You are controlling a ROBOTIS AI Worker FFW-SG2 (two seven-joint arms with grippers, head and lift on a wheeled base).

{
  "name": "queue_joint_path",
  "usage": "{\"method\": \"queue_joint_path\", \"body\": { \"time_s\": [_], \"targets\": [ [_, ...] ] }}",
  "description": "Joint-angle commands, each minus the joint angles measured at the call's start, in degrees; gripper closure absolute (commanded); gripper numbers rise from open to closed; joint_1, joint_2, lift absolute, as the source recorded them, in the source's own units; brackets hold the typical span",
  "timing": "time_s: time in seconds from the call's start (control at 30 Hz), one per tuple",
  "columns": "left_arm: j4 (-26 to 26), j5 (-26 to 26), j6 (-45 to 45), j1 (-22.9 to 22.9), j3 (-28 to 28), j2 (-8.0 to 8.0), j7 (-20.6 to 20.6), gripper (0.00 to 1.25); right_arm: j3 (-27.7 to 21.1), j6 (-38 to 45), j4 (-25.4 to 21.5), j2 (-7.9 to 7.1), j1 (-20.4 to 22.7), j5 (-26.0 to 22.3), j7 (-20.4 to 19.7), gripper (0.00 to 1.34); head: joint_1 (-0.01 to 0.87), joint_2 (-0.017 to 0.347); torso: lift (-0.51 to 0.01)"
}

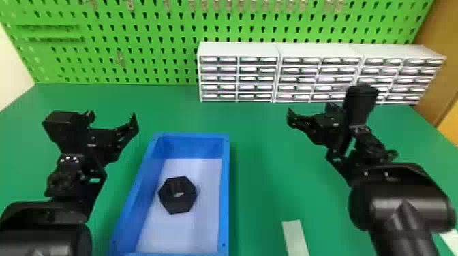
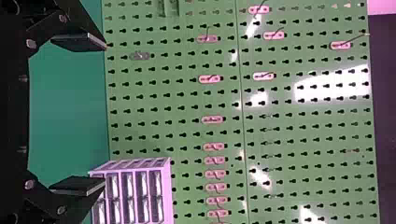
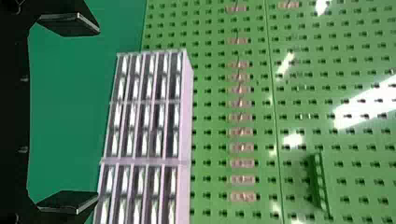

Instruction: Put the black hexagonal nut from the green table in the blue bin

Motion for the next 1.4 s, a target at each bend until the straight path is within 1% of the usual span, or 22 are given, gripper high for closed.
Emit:
{"method": "queue_joint_path", "body": {
  "time_s": [0.0,0.17,0.6,1.2,1.37],
  "targets": [
    [0.00,-0.05,0.00,0.09,0.14,0.00,0.00,0.25,-1.11,-4.20,0.34,1.04,2.57,-0.09,-3.81,0.07,0.686,0.052,-0.097],
    [0.00,-0.05,0.00,0.18,0.05,0.00,0.00,0.25,-1.99,-5.25,0.43,1.18,3.45,-0.09,-4.95,0.07,0.686,0.052,-0.097],
    [0.00,-0.14,0.09,-0.17,-0.74,0.00,0.17,0.25,-1.99,-9.03,0.69,1.18,5.12,0.61,-8.38,0.07,0.686,0.052,-0.097],
    [0.09,-0.49,0.53,-0.44,-1.00,0.00,0.52,0.25,-1.55,-11.14,1.13,1.18,6.26,0.70,-9.96,0.07,0.686,0.052,-0.097],
    [0.09,-0.40,0.53,-0.35,-1.26,0.00,1.05,0.25,-0.67,-12.46,1.57,1.18,6.44,-0.01,-11.63,0.07,0.686,0.052,-0.097]
  ]
}}
